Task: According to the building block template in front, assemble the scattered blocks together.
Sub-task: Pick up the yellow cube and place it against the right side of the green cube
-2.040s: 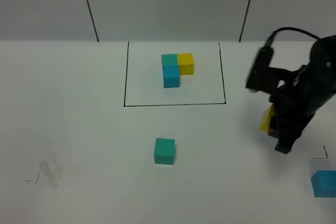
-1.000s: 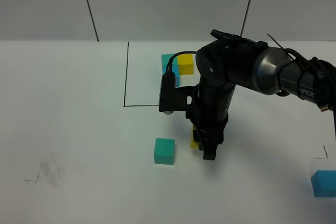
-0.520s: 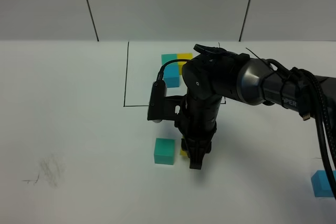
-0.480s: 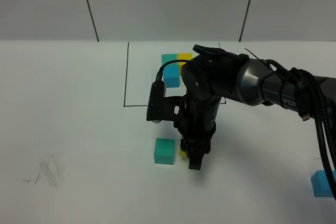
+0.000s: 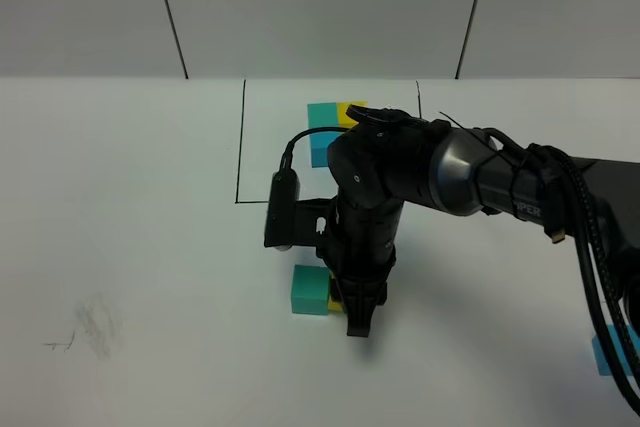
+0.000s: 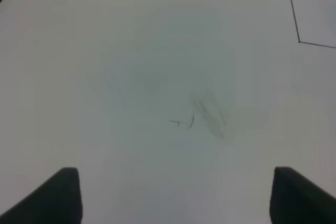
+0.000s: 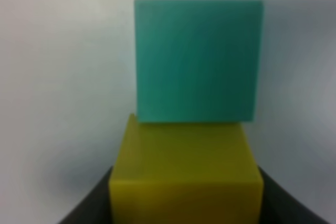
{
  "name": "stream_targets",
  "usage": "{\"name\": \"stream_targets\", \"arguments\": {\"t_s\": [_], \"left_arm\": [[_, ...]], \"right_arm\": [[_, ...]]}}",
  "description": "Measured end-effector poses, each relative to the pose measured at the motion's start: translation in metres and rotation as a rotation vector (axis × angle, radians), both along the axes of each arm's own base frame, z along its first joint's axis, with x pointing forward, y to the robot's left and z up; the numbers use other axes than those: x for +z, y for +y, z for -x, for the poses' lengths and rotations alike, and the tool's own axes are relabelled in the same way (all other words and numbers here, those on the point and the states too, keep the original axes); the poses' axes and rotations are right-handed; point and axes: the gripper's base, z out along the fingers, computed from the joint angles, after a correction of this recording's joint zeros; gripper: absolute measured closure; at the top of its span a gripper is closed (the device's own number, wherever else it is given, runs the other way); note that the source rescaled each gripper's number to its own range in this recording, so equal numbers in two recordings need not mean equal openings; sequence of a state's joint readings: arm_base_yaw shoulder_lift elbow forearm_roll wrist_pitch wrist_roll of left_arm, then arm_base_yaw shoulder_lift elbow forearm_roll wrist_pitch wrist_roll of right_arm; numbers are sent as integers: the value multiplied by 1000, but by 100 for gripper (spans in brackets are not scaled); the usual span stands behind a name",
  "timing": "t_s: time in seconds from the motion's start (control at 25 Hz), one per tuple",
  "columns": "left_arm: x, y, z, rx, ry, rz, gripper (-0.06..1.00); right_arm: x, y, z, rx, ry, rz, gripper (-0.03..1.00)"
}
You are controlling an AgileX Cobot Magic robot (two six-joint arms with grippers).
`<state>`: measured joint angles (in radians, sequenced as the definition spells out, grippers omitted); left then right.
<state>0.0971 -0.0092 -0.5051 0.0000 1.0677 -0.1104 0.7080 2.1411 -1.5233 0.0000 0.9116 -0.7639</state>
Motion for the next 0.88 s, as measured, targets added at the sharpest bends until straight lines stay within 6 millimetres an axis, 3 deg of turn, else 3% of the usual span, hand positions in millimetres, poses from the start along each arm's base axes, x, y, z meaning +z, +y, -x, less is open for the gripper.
{"name": "stream_targets", "arguments": {"t_s": [0.88], "left_arm": [[0, 0, 0, 0, 0, 0, 35]], "right_arm": [[-25, -3, -8, 57, 3, 29, 95]]}}
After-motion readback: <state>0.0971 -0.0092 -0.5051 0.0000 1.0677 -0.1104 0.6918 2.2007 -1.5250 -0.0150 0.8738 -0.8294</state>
